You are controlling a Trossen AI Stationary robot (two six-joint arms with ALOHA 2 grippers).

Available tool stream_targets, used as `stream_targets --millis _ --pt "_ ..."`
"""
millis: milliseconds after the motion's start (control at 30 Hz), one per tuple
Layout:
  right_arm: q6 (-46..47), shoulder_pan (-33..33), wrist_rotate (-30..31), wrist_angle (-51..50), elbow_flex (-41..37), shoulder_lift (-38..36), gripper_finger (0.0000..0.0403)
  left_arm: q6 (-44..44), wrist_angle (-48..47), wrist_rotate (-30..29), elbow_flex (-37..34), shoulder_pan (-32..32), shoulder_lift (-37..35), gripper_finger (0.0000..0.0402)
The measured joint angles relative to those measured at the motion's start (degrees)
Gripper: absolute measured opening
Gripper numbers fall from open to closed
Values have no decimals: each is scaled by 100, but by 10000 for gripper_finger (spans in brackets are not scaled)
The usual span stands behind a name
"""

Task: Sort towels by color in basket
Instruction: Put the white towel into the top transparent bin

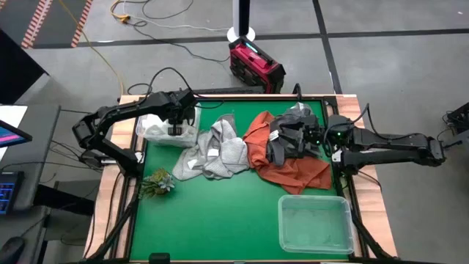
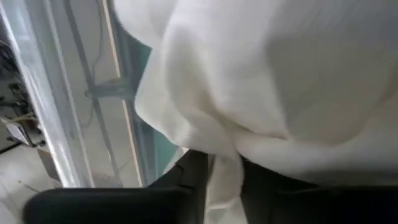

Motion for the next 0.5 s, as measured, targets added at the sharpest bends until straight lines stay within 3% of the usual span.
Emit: stream_targets --millis 167,267,367,500 --pt "-4 114 -2 0 0 0 223 130 86 390 -4 0 0 147" --pt "-91 97 -2 0 0 1 223 30 80 331 -4 -4 0 177" --pt "-107 20 0 0 0 0 223 -283 -124 -37 103 -24 0 193" --pt "-106 -93 0 0 1 0 223 -601 -578 -108 490 -26 2 196"
